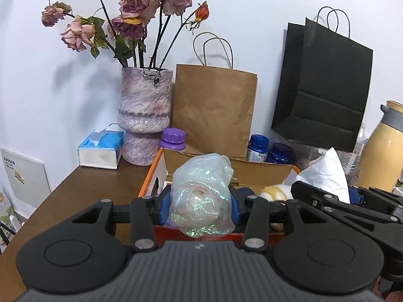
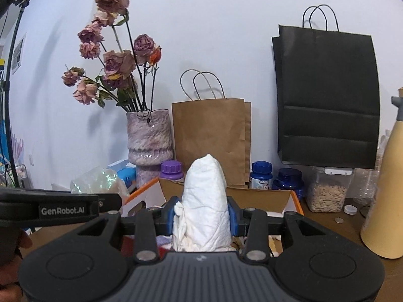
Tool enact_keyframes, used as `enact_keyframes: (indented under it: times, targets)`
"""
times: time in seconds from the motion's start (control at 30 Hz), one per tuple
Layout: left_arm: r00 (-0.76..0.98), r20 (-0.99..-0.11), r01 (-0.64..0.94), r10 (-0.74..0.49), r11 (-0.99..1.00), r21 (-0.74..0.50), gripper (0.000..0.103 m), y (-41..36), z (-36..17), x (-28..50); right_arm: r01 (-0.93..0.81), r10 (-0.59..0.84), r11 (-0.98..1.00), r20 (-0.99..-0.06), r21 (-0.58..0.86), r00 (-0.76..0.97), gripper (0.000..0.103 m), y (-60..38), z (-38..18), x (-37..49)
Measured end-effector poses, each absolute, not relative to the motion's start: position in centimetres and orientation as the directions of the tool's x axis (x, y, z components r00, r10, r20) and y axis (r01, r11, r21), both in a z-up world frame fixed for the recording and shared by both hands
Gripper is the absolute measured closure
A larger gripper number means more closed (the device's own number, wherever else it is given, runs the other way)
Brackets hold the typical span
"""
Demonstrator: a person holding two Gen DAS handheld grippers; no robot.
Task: Flip cup upright
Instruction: 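Carry the plastic bag with the left gripper while the right carries the tissue to the box, then open the left gripper over the red box while the right releases the tissue inside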
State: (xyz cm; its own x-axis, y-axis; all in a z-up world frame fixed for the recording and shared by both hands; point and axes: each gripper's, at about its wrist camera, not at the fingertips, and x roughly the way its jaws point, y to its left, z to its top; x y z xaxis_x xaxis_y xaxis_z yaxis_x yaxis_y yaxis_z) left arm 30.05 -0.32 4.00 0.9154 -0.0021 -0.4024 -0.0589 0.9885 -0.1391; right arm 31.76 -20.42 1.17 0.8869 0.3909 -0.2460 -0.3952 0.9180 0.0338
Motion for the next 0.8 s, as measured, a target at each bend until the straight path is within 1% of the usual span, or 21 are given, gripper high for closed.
enact_keyframes:
  times: [0.47, 0.8]
  targets:
    - [0.901, -0.433, -0.081, 0.023, 0.990, -0.115, 0.058, 0.9, 2.9, 35.7, -0.388, 0.378, 0.921, -0.282, 0.024, 0.882, 0.065, -19.3, 1.1, 38.1]
    - [0.886, -0.463, -0.080, 0.026, 0.992, -0.098, 0.058, 1.6, 1.8, 38.3, -0.382, 0.364, 0.924, -0.307, 0.000, 0.880, 0.064, -18.6, 0.7, 40.5]
